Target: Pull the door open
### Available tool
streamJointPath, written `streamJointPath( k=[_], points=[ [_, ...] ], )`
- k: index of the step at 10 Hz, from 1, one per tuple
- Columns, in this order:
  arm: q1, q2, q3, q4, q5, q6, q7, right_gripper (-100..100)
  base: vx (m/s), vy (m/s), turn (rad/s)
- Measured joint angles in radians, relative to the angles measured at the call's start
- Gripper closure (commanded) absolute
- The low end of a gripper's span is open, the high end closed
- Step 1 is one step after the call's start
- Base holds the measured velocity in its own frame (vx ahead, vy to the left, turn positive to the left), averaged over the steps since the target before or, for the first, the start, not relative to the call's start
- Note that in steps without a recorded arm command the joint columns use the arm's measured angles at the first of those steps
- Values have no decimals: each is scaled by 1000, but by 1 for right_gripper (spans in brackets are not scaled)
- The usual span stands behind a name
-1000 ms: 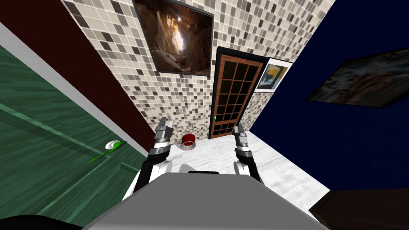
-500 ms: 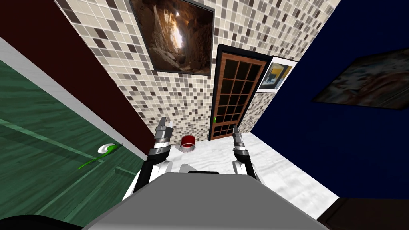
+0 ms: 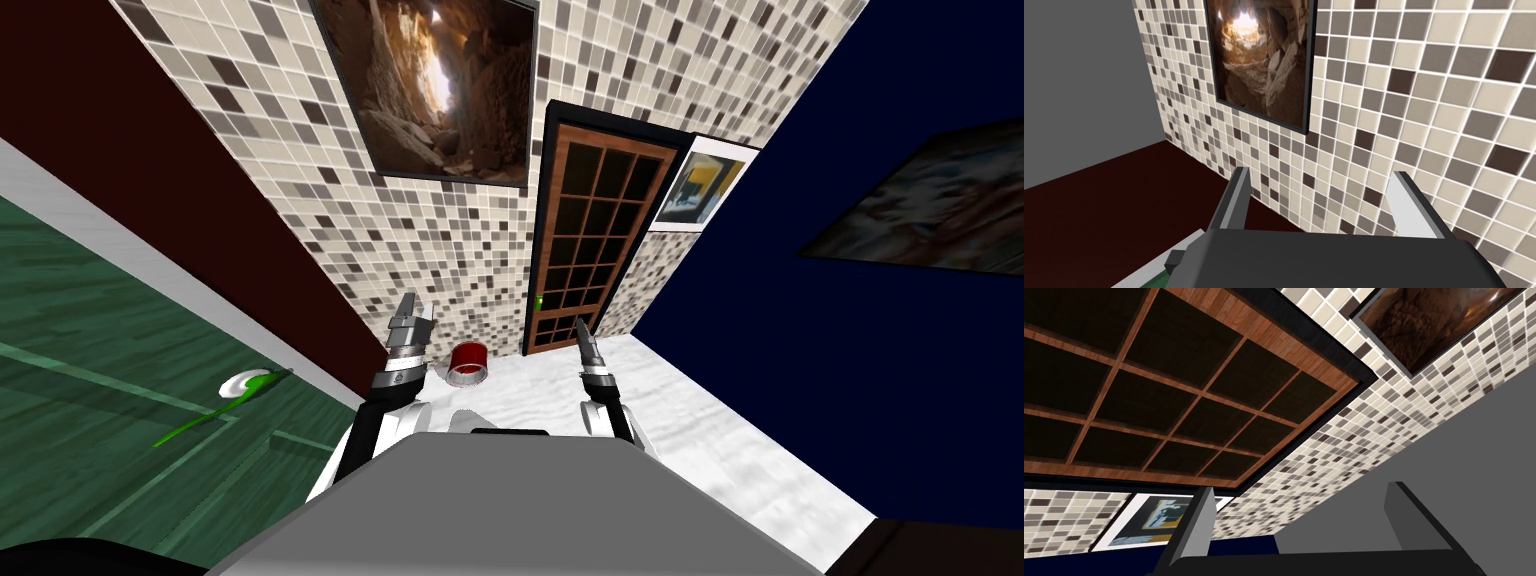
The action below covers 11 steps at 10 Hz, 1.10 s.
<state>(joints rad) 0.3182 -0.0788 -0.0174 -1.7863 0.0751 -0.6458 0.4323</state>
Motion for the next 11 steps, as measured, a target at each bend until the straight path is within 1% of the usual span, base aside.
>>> streamJointPath(
  k=[2,3,4,5,7,10,11],
  points=[
    [-23,-3,-10,67,19,-19,45,-100,92,-17,18],
    [-36,-5,-15,95,28,-21,68,-100,105,-23,20],
    [-43,-9,-21,120,37,-26,89,-100,71,-20,3],
    [-50,-9,-24,142,41,-33,102,-100,61,-14,10],
    [-72,-9,-32,205,57,-50,139,-100,79,-24,18],
    [-112,-10,-46,295,87,-60,209,-100,98,-29,16],
    [-118,-10,-50,322,97,-67,233,-100,94,-23,17]
  ],
)
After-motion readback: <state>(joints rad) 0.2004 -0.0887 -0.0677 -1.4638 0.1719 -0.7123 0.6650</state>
